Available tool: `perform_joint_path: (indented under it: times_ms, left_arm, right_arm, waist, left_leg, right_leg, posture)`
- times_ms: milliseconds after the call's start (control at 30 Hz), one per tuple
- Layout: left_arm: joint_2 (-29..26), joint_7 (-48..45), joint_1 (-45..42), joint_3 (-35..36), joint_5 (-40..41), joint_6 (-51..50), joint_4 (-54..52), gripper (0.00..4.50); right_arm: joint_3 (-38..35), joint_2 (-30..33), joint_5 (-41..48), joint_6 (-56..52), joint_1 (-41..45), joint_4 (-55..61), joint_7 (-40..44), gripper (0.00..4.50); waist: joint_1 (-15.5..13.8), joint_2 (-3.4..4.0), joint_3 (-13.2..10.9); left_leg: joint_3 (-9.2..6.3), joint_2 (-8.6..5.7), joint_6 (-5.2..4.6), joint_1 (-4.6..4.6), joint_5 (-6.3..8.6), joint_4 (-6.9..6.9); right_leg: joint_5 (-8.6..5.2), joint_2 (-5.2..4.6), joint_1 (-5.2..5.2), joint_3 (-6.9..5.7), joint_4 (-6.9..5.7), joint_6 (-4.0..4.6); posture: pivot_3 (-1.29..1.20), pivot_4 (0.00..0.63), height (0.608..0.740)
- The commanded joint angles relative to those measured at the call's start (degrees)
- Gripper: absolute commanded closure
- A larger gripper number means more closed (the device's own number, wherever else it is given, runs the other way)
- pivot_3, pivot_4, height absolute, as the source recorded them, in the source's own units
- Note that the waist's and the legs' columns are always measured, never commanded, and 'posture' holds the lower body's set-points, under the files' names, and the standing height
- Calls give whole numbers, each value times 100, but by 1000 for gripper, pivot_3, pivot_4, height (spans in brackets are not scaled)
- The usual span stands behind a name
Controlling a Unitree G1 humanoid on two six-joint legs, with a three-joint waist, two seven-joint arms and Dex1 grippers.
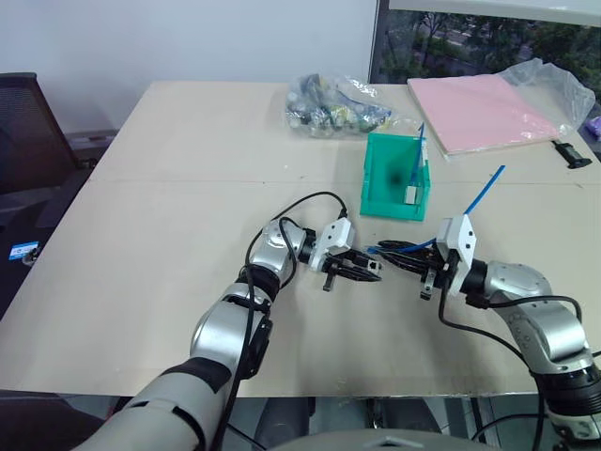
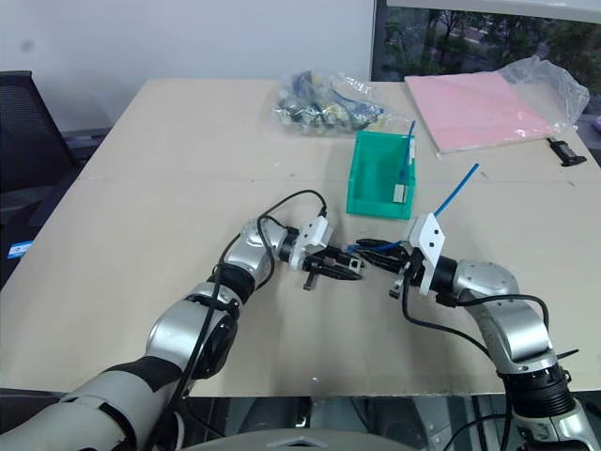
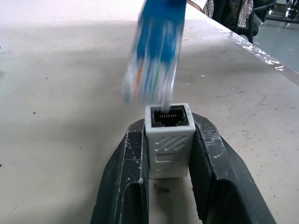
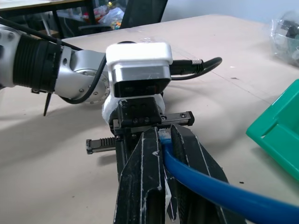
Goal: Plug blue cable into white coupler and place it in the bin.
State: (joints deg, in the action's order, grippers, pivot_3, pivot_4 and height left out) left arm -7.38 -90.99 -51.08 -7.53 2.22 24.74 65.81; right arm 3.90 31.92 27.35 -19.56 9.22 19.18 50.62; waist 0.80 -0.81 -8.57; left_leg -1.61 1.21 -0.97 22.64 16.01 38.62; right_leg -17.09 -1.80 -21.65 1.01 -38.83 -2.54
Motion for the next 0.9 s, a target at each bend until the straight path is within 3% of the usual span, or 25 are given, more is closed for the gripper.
perform_joint_path:
  times_ms: [33,200,900]
  left_arm:
    - [-33,-23,66,-67,-66,89,-61,3939]
    - [-38,-20,53,-82,-112,143,-43,3939]
    - [-71,37,45,-195,-216,246,-20,3939]
  right_arm:
    - [-179,302,140,-170,18,339,171,4500]
    - [-39,586,-29,-196,-9,333,294,4500]
    - [319,629,-546,-208,163,73,341,4500]
  waist:
    - [2,0,0]
    - [2,-1,0]
    - [1,-1,0]
  left_leg:
    - [0,0,0,0,0,0]
    - [-1,0,0,0,0,0]
    - [-3,-1,0,0,0,1]
  right_leg:
    - [0,0,0,0,0,0]
    - [0,1,0,0,0,0]
    - [0,1,0,-2,-1,0]
  posture:
    - [0,150,740]
    - [0,150,740]
    - [0,150,740]
